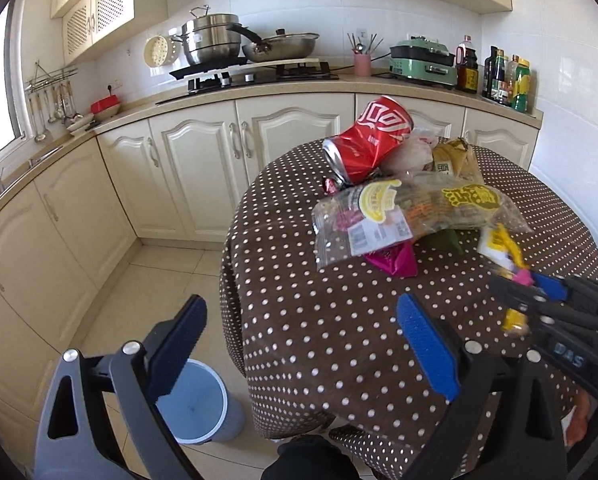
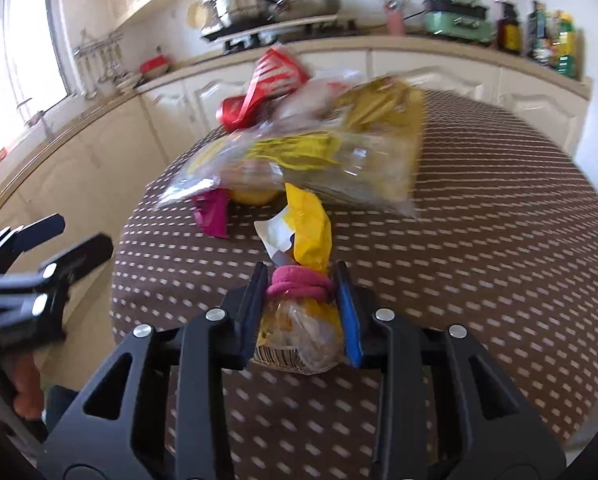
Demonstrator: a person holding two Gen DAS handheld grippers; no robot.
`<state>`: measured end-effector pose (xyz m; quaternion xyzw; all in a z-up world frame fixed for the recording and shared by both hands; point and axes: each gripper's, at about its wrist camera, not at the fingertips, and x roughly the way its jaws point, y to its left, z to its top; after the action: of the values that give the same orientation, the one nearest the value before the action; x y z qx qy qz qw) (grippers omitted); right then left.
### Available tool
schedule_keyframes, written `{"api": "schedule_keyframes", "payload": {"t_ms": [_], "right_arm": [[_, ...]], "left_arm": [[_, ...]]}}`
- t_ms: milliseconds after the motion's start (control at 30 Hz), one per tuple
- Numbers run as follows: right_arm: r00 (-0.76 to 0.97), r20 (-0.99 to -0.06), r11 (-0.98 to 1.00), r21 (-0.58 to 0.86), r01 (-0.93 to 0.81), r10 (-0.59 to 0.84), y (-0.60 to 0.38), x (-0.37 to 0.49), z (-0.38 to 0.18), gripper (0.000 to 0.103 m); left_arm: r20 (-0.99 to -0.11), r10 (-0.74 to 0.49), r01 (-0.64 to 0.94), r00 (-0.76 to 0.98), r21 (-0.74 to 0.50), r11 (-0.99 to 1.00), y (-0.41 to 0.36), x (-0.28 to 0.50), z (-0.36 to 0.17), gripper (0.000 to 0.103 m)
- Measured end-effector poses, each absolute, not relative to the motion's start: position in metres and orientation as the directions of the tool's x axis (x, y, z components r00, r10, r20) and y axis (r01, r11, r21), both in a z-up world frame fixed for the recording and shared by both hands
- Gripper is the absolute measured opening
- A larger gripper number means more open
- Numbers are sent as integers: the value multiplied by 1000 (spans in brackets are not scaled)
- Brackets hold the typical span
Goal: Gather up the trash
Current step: 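Grasp the yellow-labelled bread bag with the right tool while the left tool grasps a clear wrapper, then carry both wrappers over the blue bucket and open both tools to drop them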
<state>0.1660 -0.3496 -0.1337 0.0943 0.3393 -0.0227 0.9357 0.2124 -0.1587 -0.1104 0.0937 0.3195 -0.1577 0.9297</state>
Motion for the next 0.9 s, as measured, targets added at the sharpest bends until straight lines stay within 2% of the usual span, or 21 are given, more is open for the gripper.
{"api": "schedule_keyframes", "payload": {"t_ms": [200,333,500,533,567,600,667,733,767,900], "right_arm": [[789,-611,968,150,202,-70,-376,148,-129,33],[790,-608,961,163,223,-80,-387,151,-124,33],[791,-607,957,180,226,-73,-392,157,-127,33],[793,-605,956,186,226,-70,-393,158,-127,33],[795,-603,955,190,227,-69,-393,155,-127,33],[796,-601,954,192,229,-70,-394,155,-127,33],[801,-594,952,199,231,-70,-395,154,-126,33],[809,-584,951,205,233,-72,-395,152,-124,33],[817,-572,950,209,233,-74,-394,149,-122,32],[849,-520,949,213,231,-90,-388,140,-110,31]], "left_arm": [[-626,-290,448,724,108,887,-185,229,-114,94],[-604,-299,508,739,207,836,-223,232,-119,94],[-559,-266,501,785,321,804,-258,240,-120,93],[-550,-255,492,795,340,801,-263,242,-120,83],[-548,-242,487,801,360,796,-270,246,-120,67],[-547,-244,488,801,360,795,-273,247,-119,58],[-562,-269,507,782,323,799,-274,253,-115,22],[-551,-283,499,785,292,816,-269,254,-109,5],[-536,-303,499,788,265,825,-263,252,-103,2],[-489,-380,500,785,138,855,-234,244,-82,1]]}}
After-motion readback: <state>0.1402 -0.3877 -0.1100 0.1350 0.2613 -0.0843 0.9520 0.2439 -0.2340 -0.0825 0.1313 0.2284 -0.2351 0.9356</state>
